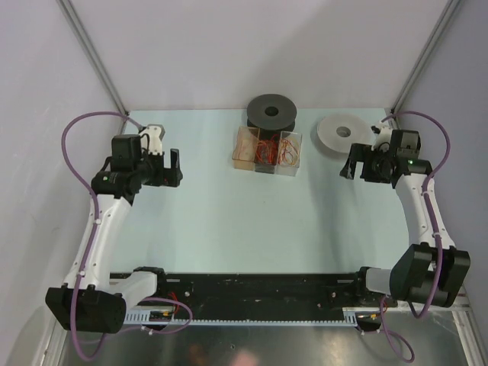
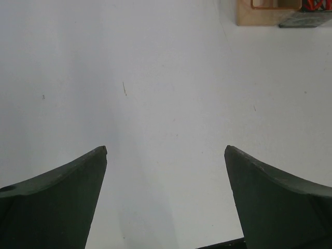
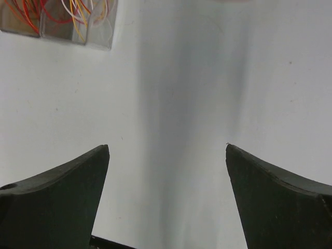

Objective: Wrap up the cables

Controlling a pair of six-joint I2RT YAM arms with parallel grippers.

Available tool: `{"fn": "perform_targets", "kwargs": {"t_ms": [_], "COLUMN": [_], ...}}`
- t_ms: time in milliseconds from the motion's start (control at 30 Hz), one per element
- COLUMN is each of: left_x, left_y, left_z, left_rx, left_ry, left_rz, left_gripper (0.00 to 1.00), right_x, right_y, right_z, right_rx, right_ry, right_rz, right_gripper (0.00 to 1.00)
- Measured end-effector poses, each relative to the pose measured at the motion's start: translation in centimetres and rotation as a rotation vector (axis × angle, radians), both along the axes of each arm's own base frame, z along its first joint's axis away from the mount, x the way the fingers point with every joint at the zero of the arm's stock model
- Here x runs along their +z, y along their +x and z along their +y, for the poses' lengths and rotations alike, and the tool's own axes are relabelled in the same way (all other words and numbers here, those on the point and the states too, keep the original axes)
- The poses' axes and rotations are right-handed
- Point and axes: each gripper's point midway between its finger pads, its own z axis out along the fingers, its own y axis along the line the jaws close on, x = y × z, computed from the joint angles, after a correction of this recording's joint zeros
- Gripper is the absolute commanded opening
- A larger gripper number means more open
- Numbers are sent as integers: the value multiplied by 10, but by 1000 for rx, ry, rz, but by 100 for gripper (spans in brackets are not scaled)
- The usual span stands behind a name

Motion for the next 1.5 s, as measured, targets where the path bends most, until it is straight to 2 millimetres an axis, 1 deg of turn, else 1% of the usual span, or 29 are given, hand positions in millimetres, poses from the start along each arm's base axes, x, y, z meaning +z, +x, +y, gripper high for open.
{"fn": "perform_targets", "kwargs": {"t_ms": [100, 300, 433, 567, 700, 833, 933, 1067, 1167, 1233, 1333, 1400, 1500], "left_x": [6, 38, 55, 70, 85, 93, 99, 109, 113, 115, 115, 114, 110], "left_y": [3, 18, 24, 27, 31, 33, 33, 32, 31, 33, 34, 34, 35], "left_z": [-2, -12, -21, -31, -41, -47, -51, -57, -60, -60, -61, -61, -62], "left_rx": [-6, -43, -84, -117, -146, -163, -183, -222, -239, -243, -244, -241, -235], "left_ry": [-12, -50, -83, -135, -186, -223, -240, -257, -264, -265, -267, -275, -286], "left_rz": [-14, -103, -157, -196, -240, -267, -288, -335, -358, -370, -374, -372, -367], "left_gripper": [99, 99, 99, 99, 99, 100, 99, 100, 100, 99, 100, 100, 99], "right_x": [3, 10, 5, -9, -31, -54, -68, -79, -87, -97, -110, -115, -114], "right_y": [9, 32, 54, 79, 104, 126, 140, 159, 173, 181, 187, 193, 200], "right_z": [-5, -26, -42, -58, -67, -73, -76, -79, -81, -80, -78, -75, -72], "right_rx": [-24, -98, -149, -200, -242, -274, -292, -311, -326, -340, -357, -360, -358], "right_ry": [29, 172, 257, 336, 421, 498, 546, 612, 670, 709, 745, 765, 787], "right_rz": [-21, -73, -97, -112, -107, -109, -116, -152, -180, -187, -183, -195, -225], "right_gripper": [99, 99, 99, 99, 98, 97, 93, 86, 85, 84, 82, 81, 77]}}
